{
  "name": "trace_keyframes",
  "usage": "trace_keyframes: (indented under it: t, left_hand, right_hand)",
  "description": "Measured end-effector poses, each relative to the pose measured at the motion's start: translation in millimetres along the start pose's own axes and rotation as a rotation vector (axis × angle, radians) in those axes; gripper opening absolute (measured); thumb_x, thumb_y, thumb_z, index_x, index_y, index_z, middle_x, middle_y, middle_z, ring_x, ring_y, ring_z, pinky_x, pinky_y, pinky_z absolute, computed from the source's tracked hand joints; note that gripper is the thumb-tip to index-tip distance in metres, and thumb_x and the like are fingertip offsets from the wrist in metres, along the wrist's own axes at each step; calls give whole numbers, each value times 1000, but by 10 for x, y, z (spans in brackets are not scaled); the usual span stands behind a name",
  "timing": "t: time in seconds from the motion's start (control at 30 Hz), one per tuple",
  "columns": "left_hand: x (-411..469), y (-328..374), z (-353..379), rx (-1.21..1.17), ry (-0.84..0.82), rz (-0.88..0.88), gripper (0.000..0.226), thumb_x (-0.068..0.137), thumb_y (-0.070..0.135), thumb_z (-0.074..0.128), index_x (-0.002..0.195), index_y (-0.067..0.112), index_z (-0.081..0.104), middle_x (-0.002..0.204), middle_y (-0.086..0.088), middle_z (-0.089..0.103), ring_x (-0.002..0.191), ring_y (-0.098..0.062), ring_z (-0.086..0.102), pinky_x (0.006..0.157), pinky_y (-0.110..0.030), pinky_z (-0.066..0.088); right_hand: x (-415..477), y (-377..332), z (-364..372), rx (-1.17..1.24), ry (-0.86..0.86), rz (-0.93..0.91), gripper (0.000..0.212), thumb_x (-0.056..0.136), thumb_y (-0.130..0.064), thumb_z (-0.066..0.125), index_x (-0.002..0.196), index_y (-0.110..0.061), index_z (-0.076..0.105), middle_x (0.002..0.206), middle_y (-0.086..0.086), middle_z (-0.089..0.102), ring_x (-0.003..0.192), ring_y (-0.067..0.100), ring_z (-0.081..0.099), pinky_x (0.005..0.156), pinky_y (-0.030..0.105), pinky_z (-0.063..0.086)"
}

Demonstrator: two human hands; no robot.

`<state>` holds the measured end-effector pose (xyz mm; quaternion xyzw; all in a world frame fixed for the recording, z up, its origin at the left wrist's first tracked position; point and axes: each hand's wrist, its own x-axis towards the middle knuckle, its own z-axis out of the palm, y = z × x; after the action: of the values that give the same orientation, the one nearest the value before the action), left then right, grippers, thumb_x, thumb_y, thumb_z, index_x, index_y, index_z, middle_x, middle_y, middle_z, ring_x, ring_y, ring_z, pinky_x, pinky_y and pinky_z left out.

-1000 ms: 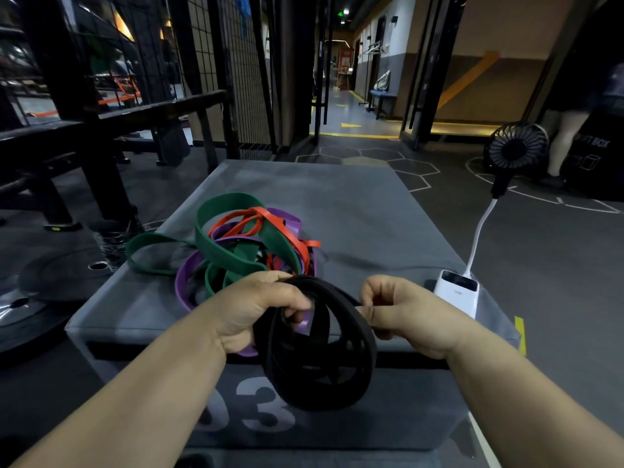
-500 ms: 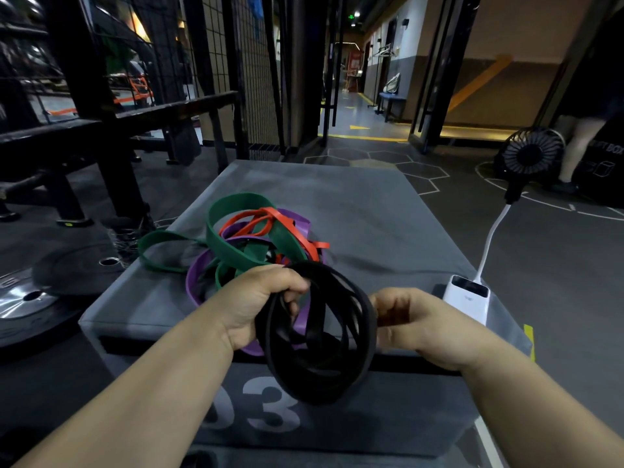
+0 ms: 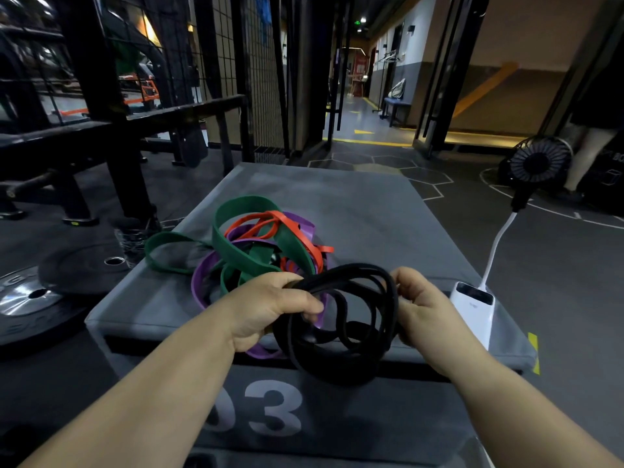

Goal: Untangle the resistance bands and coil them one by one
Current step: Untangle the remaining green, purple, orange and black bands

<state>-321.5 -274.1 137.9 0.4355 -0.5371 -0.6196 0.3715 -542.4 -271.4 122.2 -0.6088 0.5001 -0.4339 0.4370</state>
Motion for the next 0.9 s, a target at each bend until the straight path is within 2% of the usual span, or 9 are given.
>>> trace_keyframes:
  t: [0.13, 0.2, 0.27, 0.37, 0.47, 0.57, 0.63, 0.8, 0.9]
  left_hand:
    - [20, 1, -31, -60, 82, 2, 15, 76, 0, 69, 65, 10, 63, 60, -6, 59, 55, -16, 58, 50, -25, 51]
    - [29, 18, -66, -60, 144, 21, 14, 80, -1, 65, 69, 7, 61, 58, -5, 58, 54, -14, 57, 50, -23, 50]
    - [25, 37, -99, -47, 179, 40, 9, 67, 5, 70, 71, 7, 61, 58, -5, 57, 53, -13, 56, 52, -22, 48]
    - [-48, 61, -122, 1, 171, 49, 13, 58, 13, 67, 69, 9, 61, 56, -3, 57, 54, -13, 55, 56, -24, 46]
    - [-159, 80, -123, 88, 135, 82, 19, 59, 15, 70, 76, 8, 64, 60, -2, 58, 56, -12, 54, 59, -23, 45]
    - [-288, 102, -158, 127, 82, 83, 31, 65, 13, 74, 93, 2, 66, 69, -6, 61, 59, -13, 55, 57, -24, 46]
    - [-430, 154, -190, 112, 44, 77, 23, 76, 5, 72, 98, 1, 64, 68, -3, 63, 56, -11, 55, 55, -22, 46]
    - [-835, 249, -353, 18, -6, 45, 33, 66, 10, 66, 95, 1, 55, 61, -5, 54, 52, -12, 50, 54, -23, 43]
    - [-1096, 290, -472, 5, 57, 5, 33, 62, 15, 67, 89, 3, 52, 63, -8, 53, 55, -14, 52, 56, -23, 46]
  right_hand:
    - [-29, -67, 6, 262, -105, 106, 29, 84, 9, 53, 69, -16, 57, 55, 1, 51, 47, 13, 39, 44, 20, 30]
    - [-36, -80, -24, 400, -165, 147, 22, 78, -1, 56, 62, -15, 63, 66, 11, 57, 56, 20, 50, 51, 24, 43]
    - [-29, -57, -53, 455, -226, 210, 13, 72, -21, 62, 67, -12, 69, 79, 18, 62, 66, 26, 60, 61, 31, 51]
    - [-31, -19, -27, 372, -328, 287, 60, 63, -65, 67, 90, -12, 74, 92, 25, 68, 76, 31, 65, 72, 37, 53]
    - [-62, -77, 88, 105, -279, 124, 85, 47, -82, 71, 101, -16, 71, 107, 17, 71, 98, 34, 66, 93, 38, 51]
    - [-76, -206, 258, -88, -189, -82, 64, 48, -65, 77, 101, -31, 67, 107, -5, 69, 101, 6, 65, 87, 19, 49]
    - [-49, -278, 374, -184, -204, -201, 68, 49, -63, 78, 110, -40, 61, 119, -15, 62, 109, -3, 58, 93, 19, 45]
    - [-74, -465, 771, 23, -440, -225, 51, 63, -27, 82, 111, -23, 66, 105, -5, 74, 99, 8, 68, 84, 20, 50]
    - [-87, -552, 1057, 164, -533, -185, 30, 72, -25, 76, 99, -12, 73, 100, 16, 73, 91, 24, 68, 84, 36, 52]
